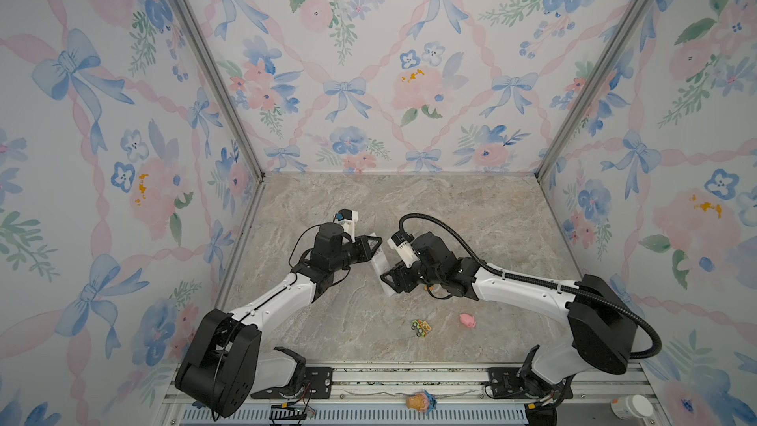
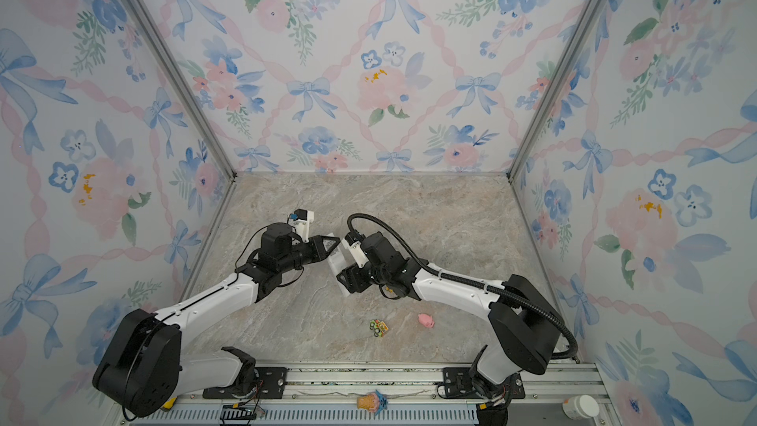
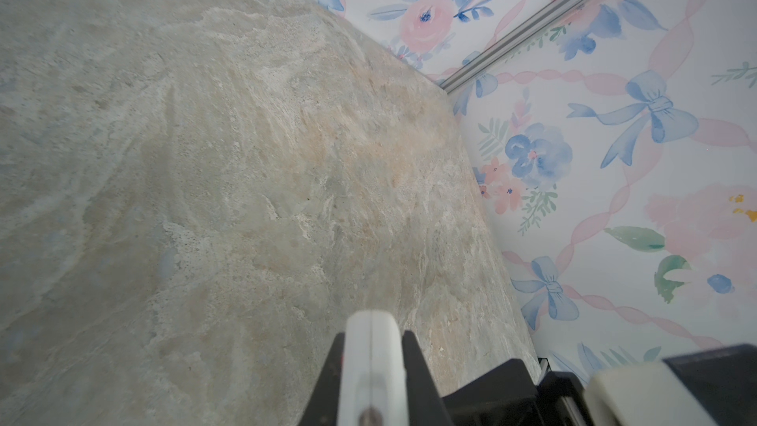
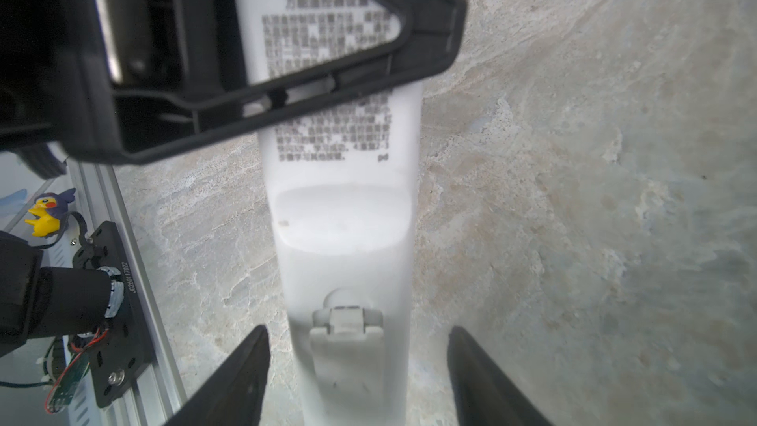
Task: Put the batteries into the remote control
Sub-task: 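Pinch the battery cover tab between the right gripper fingers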
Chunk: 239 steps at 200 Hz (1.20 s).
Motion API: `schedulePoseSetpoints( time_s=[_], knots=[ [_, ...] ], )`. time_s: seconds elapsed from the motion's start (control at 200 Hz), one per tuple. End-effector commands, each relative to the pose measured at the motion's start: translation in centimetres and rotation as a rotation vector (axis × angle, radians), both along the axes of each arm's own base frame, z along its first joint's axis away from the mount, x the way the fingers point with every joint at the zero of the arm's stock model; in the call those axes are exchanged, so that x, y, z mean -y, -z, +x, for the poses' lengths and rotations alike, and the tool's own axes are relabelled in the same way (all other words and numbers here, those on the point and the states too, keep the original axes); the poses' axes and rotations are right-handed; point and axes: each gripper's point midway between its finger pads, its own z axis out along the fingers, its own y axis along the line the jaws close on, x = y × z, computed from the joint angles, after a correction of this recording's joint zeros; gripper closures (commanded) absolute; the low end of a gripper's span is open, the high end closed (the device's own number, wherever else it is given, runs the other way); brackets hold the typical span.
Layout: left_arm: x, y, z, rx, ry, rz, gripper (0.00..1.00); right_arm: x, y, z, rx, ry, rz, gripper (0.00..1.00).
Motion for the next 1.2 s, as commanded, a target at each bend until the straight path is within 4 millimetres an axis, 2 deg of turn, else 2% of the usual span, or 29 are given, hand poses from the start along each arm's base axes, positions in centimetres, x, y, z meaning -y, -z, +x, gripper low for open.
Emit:
schedulePoseSetpoints(
  time_s=[0.0, 0.31, 0.68, 1.19],
  knots=[
    [0.2, -0.2, 0.1, 0.018, -0.001, -0.013, 1.00, -0.9, -1.2, 0.7, 0.012, -0.003, 0.041, 0.36],
    [0.2, -0.2, 0.1, 0.019, -0.001, -0.013, 1.00, -1.0, -0.5, 0.7, 0.001, -0.010, 0.026, 0.52],
    [0.1, 0.1, 0.1, 0.016, -0.005, -0.010, 1.00, -1.5, -0.6, 0.4, 0.007, -0.028, 0.010, 0.68],
    [-0.2, 0.3, 0.1, 0.015, -0.017, -0.003, 1.00, -2.1, -1.6, -0.4, 0.055, -0.064, -0.018, 0.79]
  ],
)
